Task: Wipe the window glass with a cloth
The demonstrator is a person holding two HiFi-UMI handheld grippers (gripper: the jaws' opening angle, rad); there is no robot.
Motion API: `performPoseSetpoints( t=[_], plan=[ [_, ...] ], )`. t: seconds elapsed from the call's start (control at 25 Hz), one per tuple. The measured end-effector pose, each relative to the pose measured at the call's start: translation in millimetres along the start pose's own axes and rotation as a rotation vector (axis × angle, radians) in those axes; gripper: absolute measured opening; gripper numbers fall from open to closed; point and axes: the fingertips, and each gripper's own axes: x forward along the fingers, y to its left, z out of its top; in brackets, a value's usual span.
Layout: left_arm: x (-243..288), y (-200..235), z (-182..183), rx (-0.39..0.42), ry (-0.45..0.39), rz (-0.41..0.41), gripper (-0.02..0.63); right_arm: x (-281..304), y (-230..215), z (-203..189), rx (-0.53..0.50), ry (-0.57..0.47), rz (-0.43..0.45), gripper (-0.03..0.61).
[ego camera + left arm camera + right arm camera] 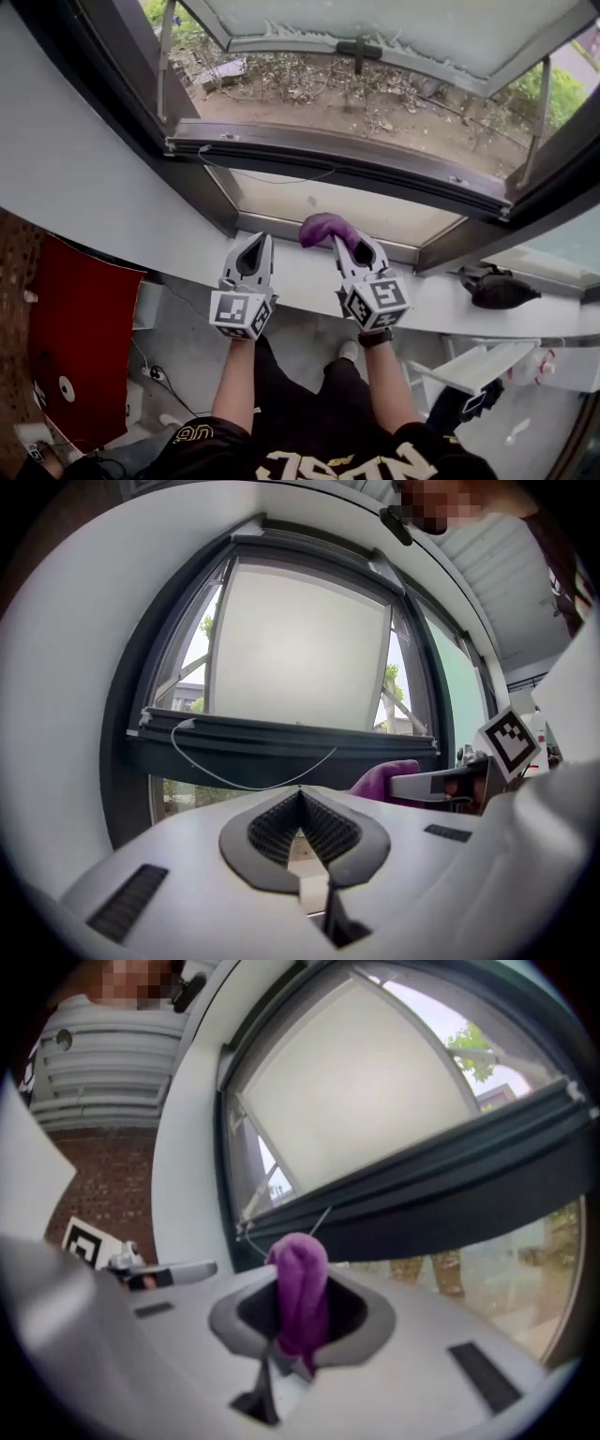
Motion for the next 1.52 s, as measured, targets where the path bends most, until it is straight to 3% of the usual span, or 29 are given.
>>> performPoseSetpoints(
  t=[0.12, 0.36, 0.6, 0.72, 0.88, 1.04, 1.24, 1.52],
  plan=[
    [-5, 59, -19, -0.01, 0.01, 0.0, 0.009, 62, 42, -37, 0.015, 0.045, 0.033, 0.075],
    [-16, 150, -21, 0.026, 0.003, -0.066, 0.009, 200, 96, -83, 0.159, 0.011, 0.029, 0.075],
    [-56, 204, -39, -0.044, 0.035, -0.045, 0.009, 320, 151, -105, 0.178, -0.04, 0.092, 0.074],
    [-68, 207, -63, -0.051, 0.06, -0.018, 0.009, 344, 145, -114, 0.236, -0.063, 0.09, 0.074],
    [-63, 199, -85, -0.039, 0.068, 0.057, 0.009, 332, 102, -105, 0.329, -0.148, 0.072, 0.074],
    [-29, 145, -99, -0.015, 0.063, 0.08, 0.009, 269, 17, -91, 0.349, -0.193, 0.033, 0.074],
    [37, 22, -123, -0.068, 0.066, -0.082, 0.009, 137, -118, -68, 0.295, -0.263, -0.144, 0.074],
    [99, -127, -156, -0.108, 0.109, -0.313, 0.009, -49, -308, -46, 0.347, -0.38, -0.555, 0.074]
  ],
)
